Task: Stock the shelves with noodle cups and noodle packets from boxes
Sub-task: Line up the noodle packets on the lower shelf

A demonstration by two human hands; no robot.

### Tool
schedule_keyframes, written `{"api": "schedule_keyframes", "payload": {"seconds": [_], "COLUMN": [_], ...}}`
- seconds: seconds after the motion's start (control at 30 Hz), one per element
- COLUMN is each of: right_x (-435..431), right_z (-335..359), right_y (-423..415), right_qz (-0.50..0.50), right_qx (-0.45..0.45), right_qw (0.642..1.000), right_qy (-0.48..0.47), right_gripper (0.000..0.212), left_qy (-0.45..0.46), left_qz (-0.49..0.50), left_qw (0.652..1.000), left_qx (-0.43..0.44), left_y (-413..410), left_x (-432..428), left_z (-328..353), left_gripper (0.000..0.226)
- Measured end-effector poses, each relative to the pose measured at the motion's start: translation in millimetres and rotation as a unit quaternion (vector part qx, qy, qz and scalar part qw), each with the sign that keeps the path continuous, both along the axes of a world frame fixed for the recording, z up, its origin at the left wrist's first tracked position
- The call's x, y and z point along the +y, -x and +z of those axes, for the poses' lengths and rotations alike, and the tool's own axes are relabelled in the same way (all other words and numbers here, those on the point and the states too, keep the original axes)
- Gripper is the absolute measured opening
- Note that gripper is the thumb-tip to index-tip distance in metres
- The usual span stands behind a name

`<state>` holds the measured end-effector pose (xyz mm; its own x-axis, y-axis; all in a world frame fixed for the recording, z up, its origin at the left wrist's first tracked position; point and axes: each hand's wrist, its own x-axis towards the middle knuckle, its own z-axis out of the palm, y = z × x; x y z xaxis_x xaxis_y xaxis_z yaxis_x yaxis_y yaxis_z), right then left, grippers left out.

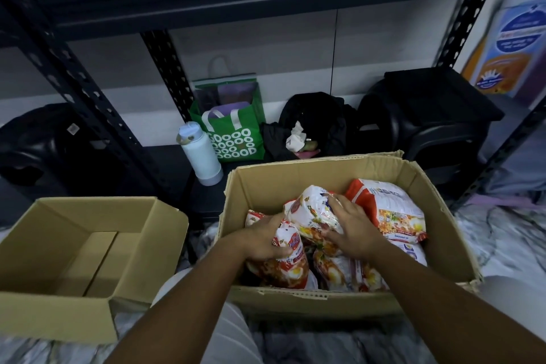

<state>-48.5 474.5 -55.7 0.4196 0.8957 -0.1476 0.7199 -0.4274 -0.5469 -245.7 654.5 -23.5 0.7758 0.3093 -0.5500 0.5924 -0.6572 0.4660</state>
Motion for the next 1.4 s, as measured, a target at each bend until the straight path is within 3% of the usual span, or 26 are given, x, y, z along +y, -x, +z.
{"api": "schedule_keyframes", "payload": {"seconds": [0.07,0.13,0.3,0.5,0.63,0.73,0.83,1.03,1.13,1.23,1.4], "right_x": [0.3,0.8,0.7,-0.1,-0.7,-0.8,4.6,23.0,24.9,33.3,57.6], "right_z": [-0.4,-0.3,-2.0,-0.5,-1.1,3.4,16.0,78.3,94.6,79.3,56.0], "right_y": [0.1,-0.1,1.4,1.2,0.8,1.5,-1.9,-18.9,-16.5,0.3,19.0], "right_qz": [-0.001,-0.001,-0.001,0.002,0.003,0.002,0.007,0.026,0.063,0.093,0.095], "right_qx": [-0.004,-0.006,-0.016,-0.021,-0.026,-0.021,-0.025,-0.167,-0.237,-0.245,-0.247], "right_qw": [1.0,1.0,1.0,1.0,1.0,1.0,0.999,0.985,0.965,0.954,0.946], "right_qy": [0.002,0.002,-0.001,0.007,0.006,0.007,0.019,0.039,0.098,0.146,0.188], "right_gripper": [0.086,0.085,0.085,0.084,0.084,0.086,0.088,0.1,0.1,0.09,0.096], "left_qy": [0.005,-0.041,-0.283,-0.334,-0.356,-0.329,-0.22,-0.145,-0.152,-0.16,-0.153], "left_qz": [-0.015,-0.034,-0.116,-0.121,-0.096,-0.028,-0.02,-0.039,-0.074,-0.052,-0.014], "left_qw": [0.998,0.996,0.952,0.933,0.923,0.938,0.975,0.988,0.985,0.984,0.985], "left_qx": [0.057,0.078,0.008,-0.06,-0.113,-0.105,-0.019,0.036,0.039,0.054,0.08], "left_y": [4.8,7.8,10.9,17.0,21.6,25.9,30.0,23.8,19.2,11.3,3.3], "left_x": [5.2,6.7,-12.1,-23.1,-33.8,-45.1,-50.8,-44.9,-46.2,-52.6,-59.6], "left_z": [-5.4,-8.6,-3.1,14.1,28.3,25.6,10.2,3.2,4.2,-0.6,-7.3], "left_gripper": [0.12,0.124,0.079,0.07,0.076,0.079,0.09,0.113,0.116,0.111,0.117]}}
